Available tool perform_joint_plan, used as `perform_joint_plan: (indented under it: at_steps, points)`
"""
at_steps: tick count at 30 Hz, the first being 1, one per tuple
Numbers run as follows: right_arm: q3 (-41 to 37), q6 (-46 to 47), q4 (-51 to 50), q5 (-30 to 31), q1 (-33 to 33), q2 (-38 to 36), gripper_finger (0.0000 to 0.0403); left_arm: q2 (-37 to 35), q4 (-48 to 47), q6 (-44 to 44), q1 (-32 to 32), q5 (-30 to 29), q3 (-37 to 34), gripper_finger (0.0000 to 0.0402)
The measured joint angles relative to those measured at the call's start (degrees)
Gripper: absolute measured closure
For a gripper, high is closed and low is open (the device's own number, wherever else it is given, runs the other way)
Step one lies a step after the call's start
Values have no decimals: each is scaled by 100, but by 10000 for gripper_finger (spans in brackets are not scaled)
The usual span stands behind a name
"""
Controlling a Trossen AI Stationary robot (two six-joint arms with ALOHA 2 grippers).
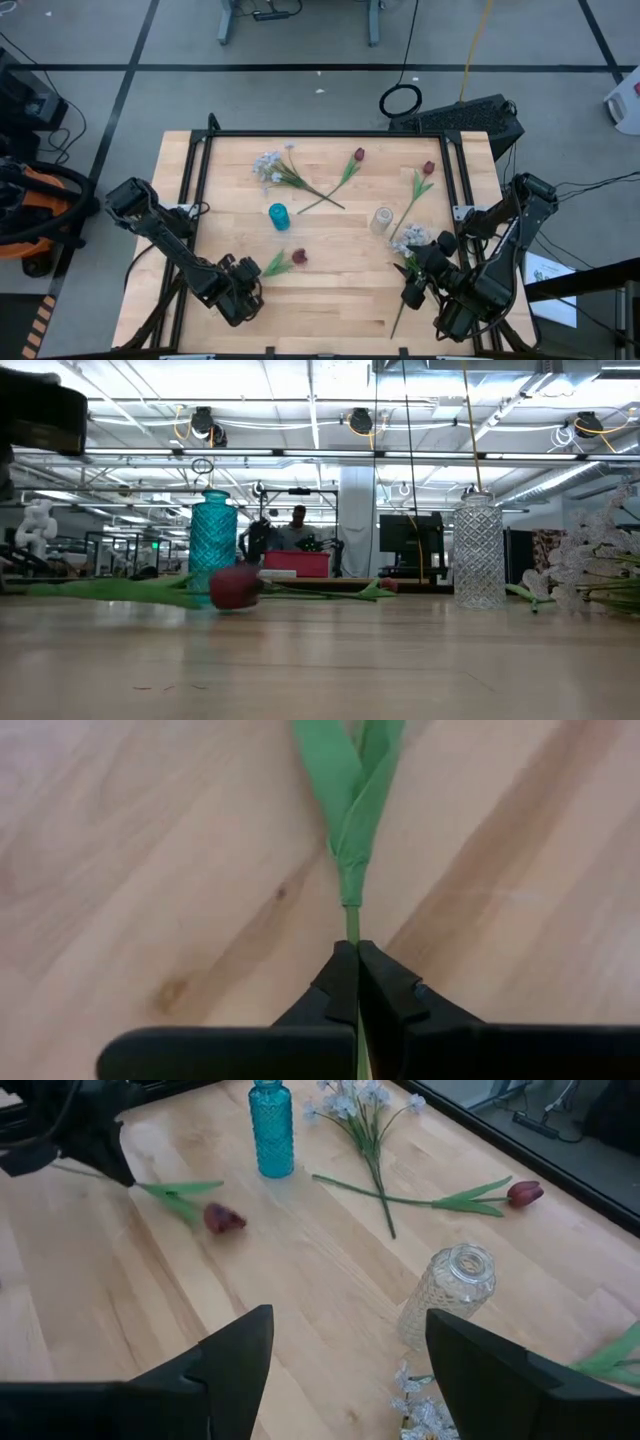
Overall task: Sort flowers into vase by color
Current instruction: Adjust the bottom left red tulip, then move the right red tulip to the bottom left of the table
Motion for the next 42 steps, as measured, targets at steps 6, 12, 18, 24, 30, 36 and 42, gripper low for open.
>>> perform_joint_plan:
  at_steps: [6, 12, 18, 24, 30, 36, 42]
  points:
    - [0, -21, 0, 11, 0, 2, 149, -271, -284, -1137, -339, 95, 4, 400]
    - [0, -22, 3, 47, 0, 2, 149, -497, -1131, -2715, -816, 221, 20, 400]
    - [-2, 2, 143, 208, 1, 2, 149, -396, -1775, -4010, -1179, 82, -4, 400]
    - [-2, 0, 362, 504, -106, 7, 149, -97, -1485, -4467, -1221, -98, -7, 400]
    - [-2, 75, 358, 567, -633, 11, 149, 261, -1326, -4490, -1090, -81, -7, 400]
    - [-4, -509, -185, -157, -1811, -58, 149, 374, -1322, -4266, -993, 142, -7, 360]
    - [-37, -1229, -540, -365, -3199, -503, 164, 372, -1416, -3911, -971, 192, -7, 291]
